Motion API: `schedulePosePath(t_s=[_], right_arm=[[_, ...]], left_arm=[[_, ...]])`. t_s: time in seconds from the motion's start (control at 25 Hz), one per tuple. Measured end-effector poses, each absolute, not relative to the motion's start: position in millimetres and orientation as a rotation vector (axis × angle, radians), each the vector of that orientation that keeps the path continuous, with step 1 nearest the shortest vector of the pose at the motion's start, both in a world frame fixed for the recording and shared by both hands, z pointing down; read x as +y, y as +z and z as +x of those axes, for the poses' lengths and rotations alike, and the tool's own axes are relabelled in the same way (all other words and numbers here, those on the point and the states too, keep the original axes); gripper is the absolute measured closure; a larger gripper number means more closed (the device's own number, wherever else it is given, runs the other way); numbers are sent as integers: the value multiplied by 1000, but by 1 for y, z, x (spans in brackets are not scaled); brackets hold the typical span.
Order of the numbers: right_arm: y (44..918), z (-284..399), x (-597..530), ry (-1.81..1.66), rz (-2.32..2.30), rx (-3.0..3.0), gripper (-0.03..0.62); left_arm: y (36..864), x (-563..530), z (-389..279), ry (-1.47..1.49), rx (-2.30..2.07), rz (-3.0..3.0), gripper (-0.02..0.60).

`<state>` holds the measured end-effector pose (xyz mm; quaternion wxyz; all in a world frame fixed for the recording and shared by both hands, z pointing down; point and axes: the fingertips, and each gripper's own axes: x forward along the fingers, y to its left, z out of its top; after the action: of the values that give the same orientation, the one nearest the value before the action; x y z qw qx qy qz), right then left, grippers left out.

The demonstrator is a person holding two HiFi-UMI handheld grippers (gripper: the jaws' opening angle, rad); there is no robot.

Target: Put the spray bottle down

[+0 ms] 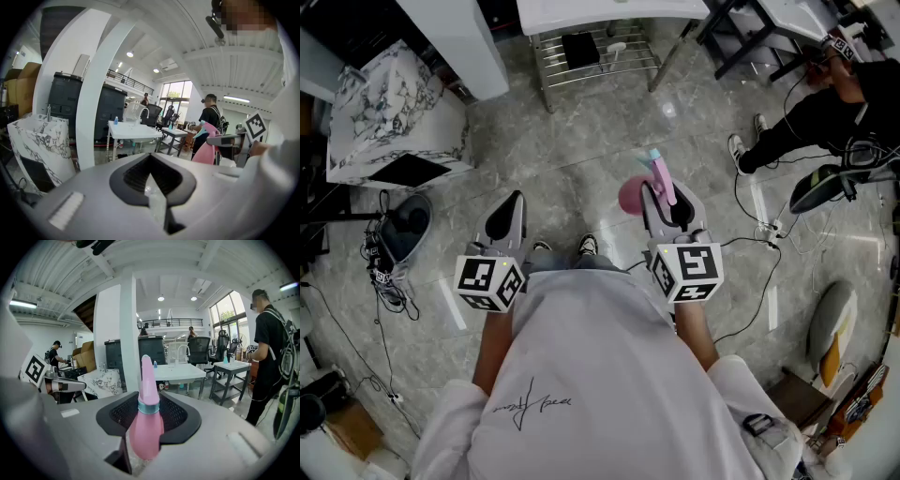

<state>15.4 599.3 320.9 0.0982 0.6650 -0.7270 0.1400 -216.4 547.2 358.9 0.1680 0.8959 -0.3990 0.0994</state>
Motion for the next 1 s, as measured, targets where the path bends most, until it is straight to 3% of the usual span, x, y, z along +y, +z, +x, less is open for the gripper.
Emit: schedulePosePath(t_s=[1.0], right_arm=[[368, 16, 608, 622, 1736, -2276, 462]], left_arm=[[374, 566, -215, 296, -1221, 2451, 577]])
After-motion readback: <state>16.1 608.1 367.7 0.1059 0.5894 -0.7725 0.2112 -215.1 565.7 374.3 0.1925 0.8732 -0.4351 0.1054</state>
